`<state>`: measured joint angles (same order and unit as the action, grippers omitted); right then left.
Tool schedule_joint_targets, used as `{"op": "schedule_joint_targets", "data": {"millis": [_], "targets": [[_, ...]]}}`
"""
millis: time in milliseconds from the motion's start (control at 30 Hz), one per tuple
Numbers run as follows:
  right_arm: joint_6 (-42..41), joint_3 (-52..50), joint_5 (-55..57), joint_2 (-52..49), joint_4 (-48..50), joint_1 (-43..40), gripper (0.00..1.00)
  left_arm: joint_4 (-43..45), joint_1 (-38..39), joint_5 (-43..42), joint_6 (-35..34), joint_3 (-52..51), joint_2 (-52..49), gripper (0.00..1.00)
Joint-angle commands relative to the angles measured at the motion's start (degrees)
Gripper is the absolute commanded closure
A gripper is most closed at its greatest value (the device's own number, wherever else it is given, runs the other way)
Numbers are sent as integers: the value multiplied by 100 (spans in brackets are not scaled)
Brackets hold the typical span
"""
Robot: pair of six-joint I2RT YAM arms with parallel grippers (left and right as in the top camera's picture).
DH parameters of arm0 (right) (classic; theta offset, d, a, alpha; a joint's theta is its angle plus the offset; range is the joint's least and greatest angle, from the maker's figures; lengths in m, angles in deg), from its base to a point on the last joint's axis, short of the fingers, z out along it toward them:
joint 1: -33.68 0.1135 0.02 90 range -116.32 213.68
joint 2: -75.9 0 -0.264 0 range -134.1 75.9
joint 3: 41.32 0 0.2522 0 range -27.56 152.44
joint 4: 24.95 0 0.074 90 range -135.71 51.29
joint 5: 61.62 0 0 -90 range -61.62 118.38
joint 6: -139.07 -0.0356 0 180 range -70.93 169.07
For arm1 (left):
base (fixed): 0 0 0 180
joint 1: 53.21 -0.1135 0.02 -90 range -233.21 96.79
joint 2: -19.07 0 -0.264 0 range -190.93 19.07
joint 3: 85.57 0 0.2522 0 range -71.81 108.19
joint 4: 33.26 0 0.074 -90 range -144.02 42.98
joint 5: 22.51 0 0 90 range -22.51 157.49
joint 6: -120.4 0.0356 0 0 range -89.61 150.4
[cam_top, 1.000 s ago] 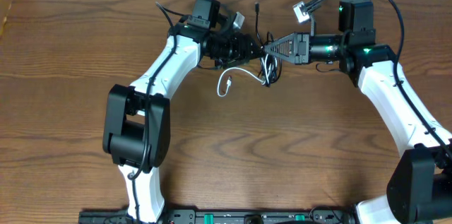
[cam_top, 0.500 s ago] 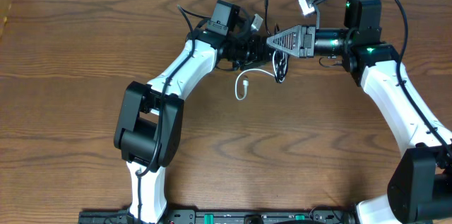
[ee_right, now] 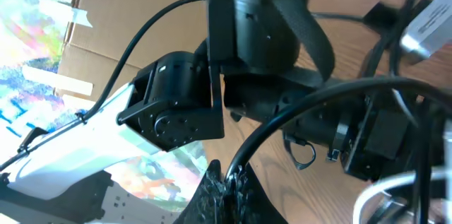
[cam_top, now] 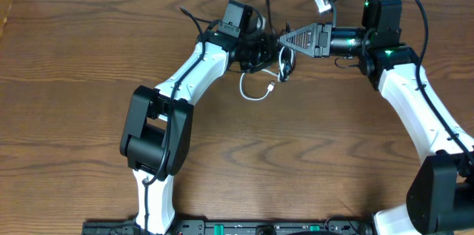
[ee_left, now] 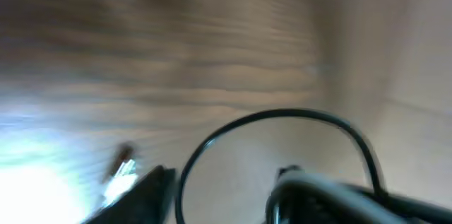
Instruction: Untangle cables
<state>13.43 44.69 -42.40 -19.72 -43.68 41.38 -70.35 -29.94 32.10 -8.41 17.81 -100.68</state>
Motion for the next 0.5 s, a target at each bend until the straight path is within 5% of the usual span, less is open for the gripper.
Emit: {"op": "schedule_joint_targets", "data": {"millis": [0, 67, 100, 467], "targets": [[-68, 24, -177, 48, -76, -181, 99, -442, -120, 1493, 151, -37, -85, 69], [-20, 24, -131, 48, -168, -264, 99, -660, -219, 1762, 348, -37, -85, 89], [66, 22, -15, 48, -282, -326, 99, -772, -297, 1814, 446, -37, -81, 92], [918, 24, 3895, 48, -2669, -765, 99, -1403, -896, 1814, 1556, -37, 531, 93]]}}
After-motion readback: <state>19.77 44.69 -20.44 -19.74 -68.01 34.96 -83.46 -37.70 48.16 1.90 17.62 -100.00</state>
